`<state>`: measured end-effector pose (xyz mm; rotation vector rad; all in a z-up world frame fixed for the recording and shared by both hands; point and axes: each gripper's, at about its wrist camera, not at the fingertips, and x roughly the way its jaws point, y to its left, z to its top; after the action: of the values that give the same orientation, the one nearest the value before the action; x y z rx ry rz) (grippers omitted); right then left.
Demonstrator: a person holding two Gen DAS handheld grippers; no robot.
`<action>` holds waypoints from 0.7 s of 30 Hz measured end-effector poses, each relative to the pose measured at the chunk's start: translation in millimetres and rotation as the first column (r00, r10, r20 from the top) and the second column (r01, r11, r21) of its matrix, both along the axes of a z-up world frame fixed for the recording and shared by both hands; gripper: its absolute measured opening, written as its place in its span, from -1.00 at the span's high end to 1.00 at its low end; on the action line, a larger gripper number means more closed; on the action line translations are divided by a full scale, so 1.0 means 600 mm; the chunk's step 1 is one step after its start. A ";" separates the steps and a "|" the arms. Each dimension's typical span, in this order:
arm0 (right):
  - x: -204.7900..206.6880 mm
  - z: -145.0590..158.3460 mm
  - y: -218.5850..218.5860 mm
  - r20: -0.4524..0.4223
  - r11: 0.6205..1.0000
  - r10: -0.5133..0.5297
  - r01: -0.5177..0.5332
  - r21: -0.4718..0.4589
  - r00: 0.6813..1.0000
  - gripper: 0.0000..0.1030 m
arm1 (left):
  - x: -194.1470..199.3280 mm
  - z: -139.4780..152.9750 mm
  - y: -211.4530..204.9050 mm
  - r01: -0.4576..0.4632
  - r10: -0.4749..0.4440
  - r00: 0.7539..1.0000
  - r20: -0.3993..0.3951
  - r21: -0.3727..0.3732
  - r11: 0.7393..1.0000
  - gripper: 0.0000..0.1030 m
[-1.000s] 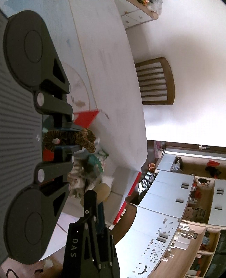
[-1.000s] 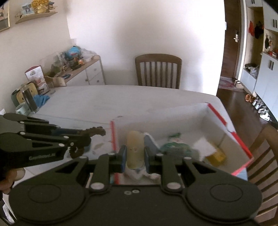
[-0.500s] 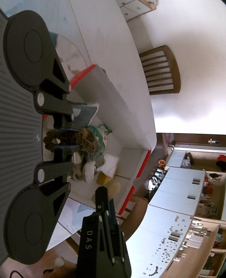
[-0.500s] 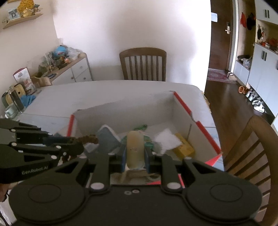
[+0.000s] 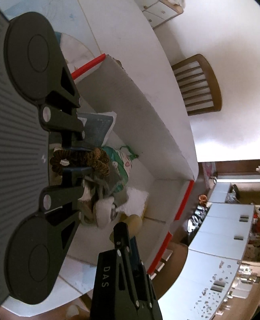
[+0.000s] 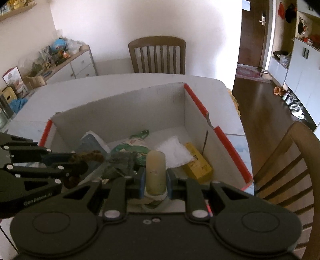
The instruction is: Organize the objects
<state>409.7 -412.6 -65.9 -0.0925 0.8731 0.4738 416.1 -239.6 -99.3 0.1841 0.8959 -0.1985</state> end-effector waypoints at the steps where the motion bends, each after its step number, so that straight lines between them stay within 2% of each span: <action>1: 0.006 -0.003 0.002 -0.004 1.000 0.006 -0.006 -0.002 1.000 0.63 | 0.005 -0.003 0.002 -0.008 0.008 1.000 -0.008 0.004 1.000 0.71; 9: 0.033 -0.026 0.020 -0.038 0.999 0.040 -0.041 -0.031 0.998 0.63 | 0.042 -0.024 0.005 -0.034 0.036 0.997 -0.066 0.029 0.999 0.71; 18: 0.040 -0.035 0.027 -0.062 0.997 0.062 -0.065 -0.045 0.996 0.63 | 0.065 -0.046 0.007 -0.043 0.045 0.988 -0.149 0.020 0.999 0.71; 21: 0.039 -0.034 0.027 -0.061 0.997 0.064 -0.067 -0.045 0.996 0.55 | 0.072 -0.053 0.006 -0.028 0.031 0.981 -0.190 0.015 0.999 0.71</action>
<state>433.2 -396.3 -86.1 -0.1515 0.9416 0.5191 459.2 -235.9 -131.2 0.1646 1.0893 -0.1851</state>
